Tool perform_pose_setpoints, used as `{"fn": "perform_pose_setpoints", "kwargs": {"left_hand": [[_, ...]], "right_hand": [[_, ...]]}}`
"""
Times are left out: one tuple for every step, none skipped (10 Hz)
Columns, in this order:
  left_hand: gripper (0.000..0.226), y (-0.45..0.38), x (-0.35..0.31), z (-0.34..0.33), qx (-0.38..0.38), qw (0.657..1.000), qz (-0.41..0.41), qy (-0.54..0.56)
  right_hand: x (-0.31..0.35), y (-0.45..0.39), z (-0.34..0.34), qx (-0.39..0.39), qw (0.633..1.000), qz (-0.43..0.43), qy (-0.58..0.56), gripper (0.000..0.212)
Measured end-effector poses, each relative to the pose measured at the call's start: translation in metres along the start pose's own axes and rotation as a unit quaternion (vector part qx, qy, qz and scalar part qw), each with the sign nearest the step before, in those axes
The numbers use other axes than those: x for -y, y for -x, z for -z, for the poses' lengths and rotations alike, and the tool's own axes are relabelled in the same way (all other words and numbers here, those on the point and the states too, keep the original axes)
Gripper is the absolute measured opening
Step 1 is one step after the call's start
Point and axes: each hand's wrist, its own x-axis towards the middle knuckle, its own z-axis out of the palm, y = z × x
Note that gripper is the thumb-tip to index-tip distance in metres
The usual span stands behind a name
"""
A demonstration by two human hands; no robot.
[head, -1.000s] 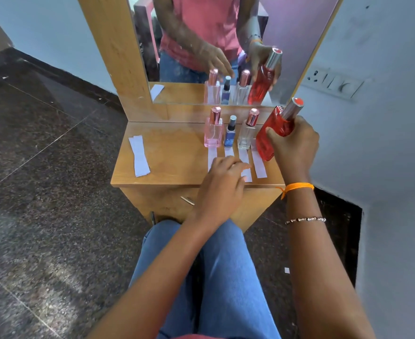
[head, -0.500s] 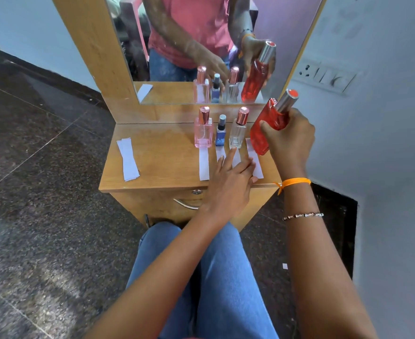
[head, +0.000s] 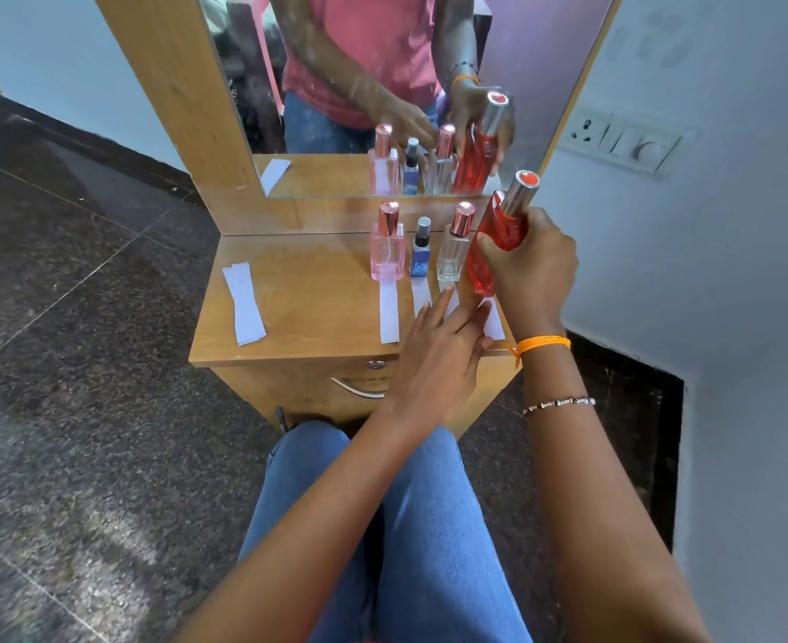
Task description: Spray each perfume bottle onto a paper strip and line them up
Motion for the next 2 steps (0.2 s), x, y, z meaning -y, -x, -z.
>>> {"fn": "perform_pose_setpoints", "kwargs": {"left_hand": [[0.049,0.012,0.0,0.007,-0.014,0.999,0.008,0.031],[0.049,0.026,-0.001,0.019,-0.054,0.996,0.038,0.055]], "right_hand": [[0.001,0.0,-0.004,0.0,1.0,0.007,0.029,0.033],[0.002,0.003,-0.005,0.003,0.999,0.005,0.038,0.035]]}}
